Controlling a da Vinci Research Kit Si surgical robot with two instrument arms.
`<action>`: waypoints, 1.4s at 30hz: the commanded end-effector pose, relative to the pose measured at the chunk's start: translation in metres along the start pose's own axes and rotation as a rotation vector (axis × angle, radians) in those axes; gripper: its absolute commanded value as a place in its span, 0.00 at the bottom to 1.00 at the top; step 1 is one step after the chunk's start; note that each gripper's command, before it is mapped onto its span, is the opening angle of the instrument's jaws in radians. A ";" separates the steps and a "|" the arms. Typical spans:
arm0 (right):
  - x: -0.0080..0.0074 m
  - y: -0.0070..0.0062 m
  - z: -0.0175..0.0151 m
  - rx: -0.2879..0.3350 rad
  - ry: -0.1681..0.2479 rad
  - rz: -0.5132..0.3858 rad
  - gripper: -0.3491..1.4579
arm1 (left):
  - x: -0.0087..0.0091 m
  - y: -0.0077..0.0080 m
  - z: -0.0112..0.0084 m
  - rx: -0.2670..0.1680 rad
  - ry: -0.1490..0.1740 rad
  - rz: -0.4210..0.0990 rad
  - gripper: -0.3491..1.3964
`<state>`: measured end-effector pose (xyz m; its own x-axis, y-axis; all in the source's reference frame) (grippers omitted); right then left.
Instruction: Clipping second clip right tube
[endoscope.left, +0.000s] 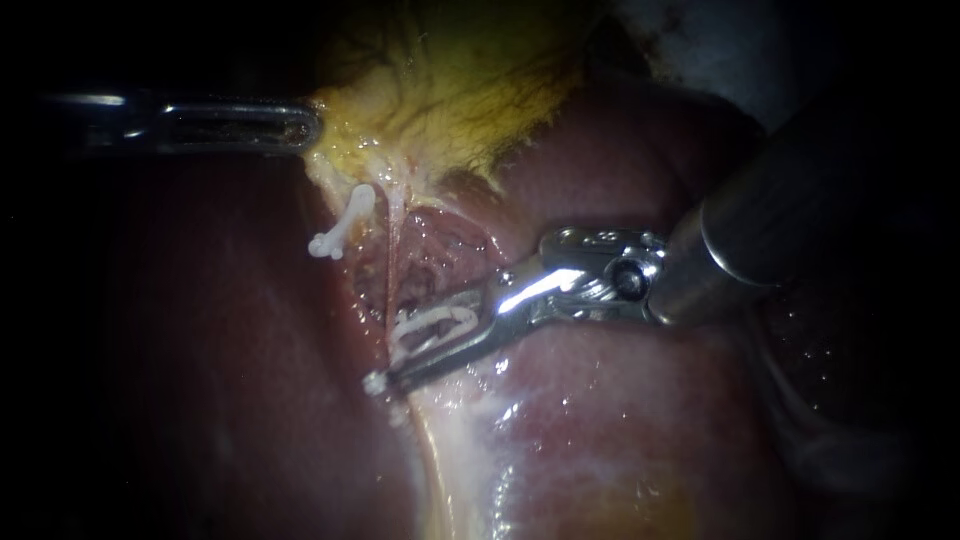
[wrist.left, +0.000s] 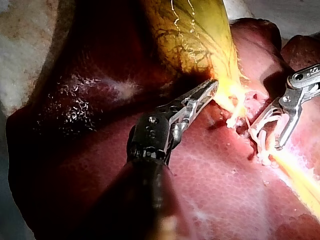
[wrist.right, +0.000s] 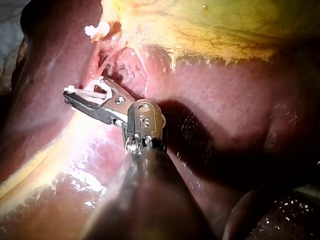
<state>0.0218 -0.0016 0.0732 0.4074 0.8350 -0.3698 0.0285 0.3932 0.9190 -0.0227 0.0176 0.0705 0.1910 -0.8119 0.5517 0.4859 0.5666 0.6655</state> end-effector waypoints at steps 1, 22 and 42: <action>0.0001 -0.0001 -0.0001 0.000 0.000 0.000 0.49 | 0.0000 0.0000 0.0000 0.000 0.000 0.000 0.00; 0.0012 -0.0022 -0.0075 -0.019 0.030 0.003 0.50 | 0.0000 0.0000 -0.0001 0.000 0.000 0.000 0.00; -0.0009 0.0034 -0.0024 0.006 0.072 -0.025 0.52 | 0.0000 0.0000 -0.0001 0.000 0.000 0.000 0.00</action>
<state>0.0194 -0.0002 0.0767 0.3352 0.8502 -0.4059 0.0584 0.4112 0.9097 -0.0226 0.0175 0.0705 0.1911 -0.8119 0.5517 0.4857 0.5666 0.6656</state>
